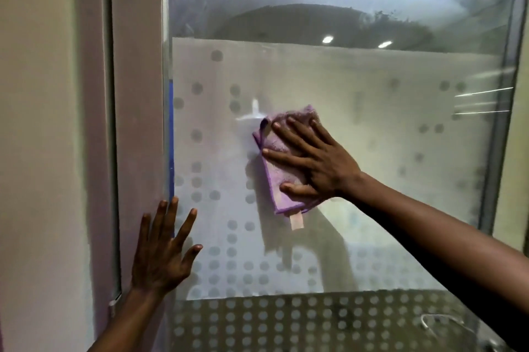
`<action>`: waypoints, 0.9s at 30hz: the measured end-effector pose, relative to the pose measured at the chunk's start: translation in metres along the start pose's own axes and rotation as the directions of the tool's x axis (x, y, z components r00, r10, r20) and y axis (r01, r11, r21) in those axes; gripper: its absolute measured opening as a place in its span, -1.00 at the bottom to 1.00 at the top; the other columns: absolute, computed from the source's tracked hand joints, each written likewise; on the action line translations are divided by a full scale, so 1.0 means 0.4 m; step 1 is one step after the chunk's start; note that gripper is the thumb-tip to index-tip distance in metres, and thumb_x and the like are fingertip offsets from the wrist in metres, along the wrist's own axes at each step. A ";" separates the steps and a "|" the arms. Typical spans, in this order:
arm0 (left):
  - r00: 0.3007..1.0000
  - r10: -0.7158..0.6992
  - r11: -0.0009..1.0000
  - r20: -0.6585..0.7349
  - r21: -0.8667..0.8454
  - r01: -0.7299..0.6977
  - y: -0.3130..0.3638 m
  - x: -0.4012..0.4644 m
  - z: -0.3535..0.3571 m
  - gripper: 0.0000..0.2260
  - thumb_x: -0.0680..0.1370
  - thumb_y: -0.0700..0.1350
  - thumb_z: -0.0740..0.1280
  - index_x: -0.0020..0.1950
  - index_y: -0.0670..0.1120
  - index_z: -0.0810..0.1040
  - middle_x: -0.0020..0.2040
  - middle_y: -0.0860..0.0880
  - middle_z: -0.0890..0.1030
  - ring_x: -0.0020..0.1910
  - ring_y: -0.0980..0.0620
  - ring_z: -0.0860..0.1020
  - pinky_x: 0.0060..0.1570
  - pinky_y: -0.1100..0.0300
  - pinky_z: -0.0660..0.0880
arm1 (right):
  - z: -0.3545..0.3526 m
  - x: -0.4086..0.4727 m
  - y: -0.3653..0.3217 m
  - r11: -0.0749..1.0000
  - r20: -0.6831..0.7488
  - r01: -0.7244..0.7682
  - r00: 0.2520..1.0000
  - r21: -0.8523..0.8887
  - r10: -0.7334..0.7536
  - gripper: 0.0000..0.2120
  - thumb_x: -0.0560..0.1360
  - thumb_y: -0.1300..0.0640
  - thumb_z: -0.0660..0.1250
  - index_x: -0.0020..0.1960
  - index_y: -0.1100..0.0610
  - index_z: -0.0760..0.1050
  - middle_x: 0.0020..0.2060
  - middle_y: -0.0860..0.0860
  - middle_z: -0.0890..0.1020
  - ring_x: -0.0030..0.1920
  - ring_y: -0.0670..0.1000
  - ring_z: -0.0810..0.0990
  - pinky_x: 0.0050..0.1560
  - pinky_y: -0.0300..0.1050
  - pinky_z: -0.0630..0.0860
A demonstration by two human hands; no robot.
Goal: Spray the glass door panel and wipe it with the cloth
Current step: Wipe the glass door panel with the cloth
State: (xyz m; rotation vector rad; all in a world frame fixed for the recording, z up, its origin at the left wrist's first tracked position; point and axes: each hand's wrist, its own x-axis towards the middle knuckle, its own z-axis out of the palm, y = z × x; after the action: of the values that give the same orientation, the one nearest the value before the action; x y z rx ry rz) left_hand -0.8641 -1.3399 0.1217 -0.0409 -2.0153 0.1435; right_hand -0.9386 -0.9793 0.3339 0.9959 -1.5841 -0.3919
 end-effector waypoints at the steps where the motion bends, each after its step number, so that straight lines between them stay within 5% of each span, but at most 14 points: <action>1: 1.000 -0.008 1.000 -0.002 0.004 0.008 0.000 -0.001 0.000 -0.37 0.62 0.33 -0.06 0.66 0.14 -0.01 0.68 -0.17 0.06 0.67 -0.18 0.02 0.55 -0.33 0.09 | -0.006 -0.023 0.035 0.994 -0.049 -0.103 0.994 -0.020 0.102 -0.29 0.54 -0.38 0.22 0.61 -0.13 0.22 0.64 0.16 0.17 0.66 0.25 0.06 0.59 0.38 0.07; 3: 1.000 -0.020 1.000 -0.013 -0.004 0.020 0.001 0.003 -0.002 -0.37 0.62 0.34 -0.08 0.66 0.15 -0.03 0.68 -0.18 0.07 0.67 -0.20 0.03 0.55 -0.34 0.08 | -0.011 -0.078 0.095 0.920 -0.130 -0.387 0.917 -0.063 0.376 -0.27 0.55 -0.34 0.25 0.63 -0.09 0.20 0.64 0.21 0.15 0.65 0.28 0.07 0.59 0.37 0.07; 6: 0.999 -0.013 1.000 -0.039 0.014 0.013 0.005 0.001 -0.004 -0.37 0.63 0.33 -0.08 0.67 0.13 -0.02 0.67 -0.20 0.08 0.66 -0.22 0.05 0.54 -0.37 0.08 | -0.007 -0.148 0.141 0.559 -0.148 -0.829 0.549 0.031 0.822 -0.28 0.57 -0.36 0.14 0.65 -0.10 0.13 0.66 0.21 0.07 0.66 0.25 0.05 0.60 0.30 0.08; 8: 0.999 -0.011 1.000 -0.043 0.000 0.011 0.013 0.004 -0.007 -0.37 0.63 0.33 -0.09 0.66 0.12 -0.01 0.67 -0.21 0.09 0.65 -0.25 0.07 0.54 -0.38 0.07 | 0.002 -0.155 0.129 0.312 -0.147 -0.947 0.299 0.074 0.943 -0.27 0.56 -0.41 0.05 0.64 -0.11 0.13 0.65 0.22 0.10 0.64 0.27 0.10 0.56 0.32 0.14; 10: 0.999 -0.014 1.000 -0.036 -0.008 0.013 0.020 0.007 -0.004 -0.36 0.63 0.33 -0.10 0.66 0.11 -0.01 0.67 -0.21 0.08 0.64 -0.28 0.10 0.55 -0.37 0.05 | 0.012 -0.138 0.084 0.249 -0.134 -0.965 0.238 0.077 0.962 -0.24 0.54 -0.42 0.04 0.64 -0.09 0.12 0.65 0.24 0.11 0.64 0.30 0.10 0.55 0.36 0.15; 12: 1.000 -0.015 1.000 -0.025 -0.013 0.015 0.028 0.011 -0.008 -0.36 0.62 0.34 -0.11 0.66 0.11 -0.01 0.67 -0.21 0.07 0.64 -0.29 0.10 0.55 -0.36 0.03 | 0.022 -0.120 0.022 0.348 -0.112 -0.934 0.339 0.081 0.934 -0.22 0.53 -0.41 0.11 0.65 -0.08 0.11 0.65 0.23 0.08 0.65 0.29 0.06 0.58 0.36 0.08; 14: 1.000 -0.015 1.000 -0.017 -0.019 0.014 0.029 0.013 -0.009 -0.35 0.62 0.34 -0.12 0.66 0.10 -0.03 0.67 -0.21 0.06 0.65 -0.28 0.08 0.56 -0.36 0.01 | 0.032 -0.115 -0.054 0.531 -0.118 -0.841 0.520 0.101 0.846 -0.23 0.53 -0.35 0.23 0.64 -0.05 0.17 0.65 0.26 0.09 0.66 0.29 0.02 0.59 0.36 0.03; 19: 0.998 -0.056 0.995 0.014 -0.076 0.057 0.052 0.013 -0.021 -0.36 0.63 0.34 -0.13 0.66 0.11 0.02 0.67 -0.23 0.03 0.65 -0.29 0.05 0.54 -0.41 0.01 | 0.067 -0.161 -0.251 0.874 -0.110 -0.457 0.872 0.166 0.477 -0.38 0.58 -0.16 0.33 0.58 -0.03 0.31 0.61 0.23 0.21 0.65 0.29 0.09 0.51 0.45 0.17; 22: 0.995 -0.103 0.984 0.014 -0.146 0.104 0.103 0.014 -0.033 -0.35 0.62 0.34 -0.10 0.66 0.09 0.01 0.67 -0.25 0.02 0.65 -0.31 0.01 0.55 -0.40 -0.01 | 0.082 -0.220 -0.335 0.934 0.000 -0.306 0.950 0.184 0.312 -0.38 0.62 -0.16 0.29 0.62 -0.07 0.22 0.65 0.15 0.16 0.66 0.25 0.05 0.55 0.44 0.11; 27: 0.991 -0.101 0.941 0.083 -0.315 0.123 0.205 -0.004 -0.067 -0.34 0.63 0.34 -0.07 0.67 0.09 -0.05 0.68 -0.22 -0.06 0.67 -0.25 -0.03 0.57 -0.31 0.03 | 0.068 -0.309 -0.479 0.901 0.122 -0.250 0.968 0.355 0.220 -0.47 0.68 -0.10 0.19 0.62 -0.06 0.23 0.65 0.08 0.19 0.67 0.17 0.08 0.60 0.33 0.13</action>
State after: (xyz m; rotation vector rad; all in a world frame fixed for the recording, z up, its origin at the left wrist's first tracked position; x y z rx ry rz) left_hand -0.8421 -1.2566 0.1221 -0.1278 -2.0830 -0.2592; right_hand -0.8938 -1.0028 0.1099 1.0610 -1.8695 0.0392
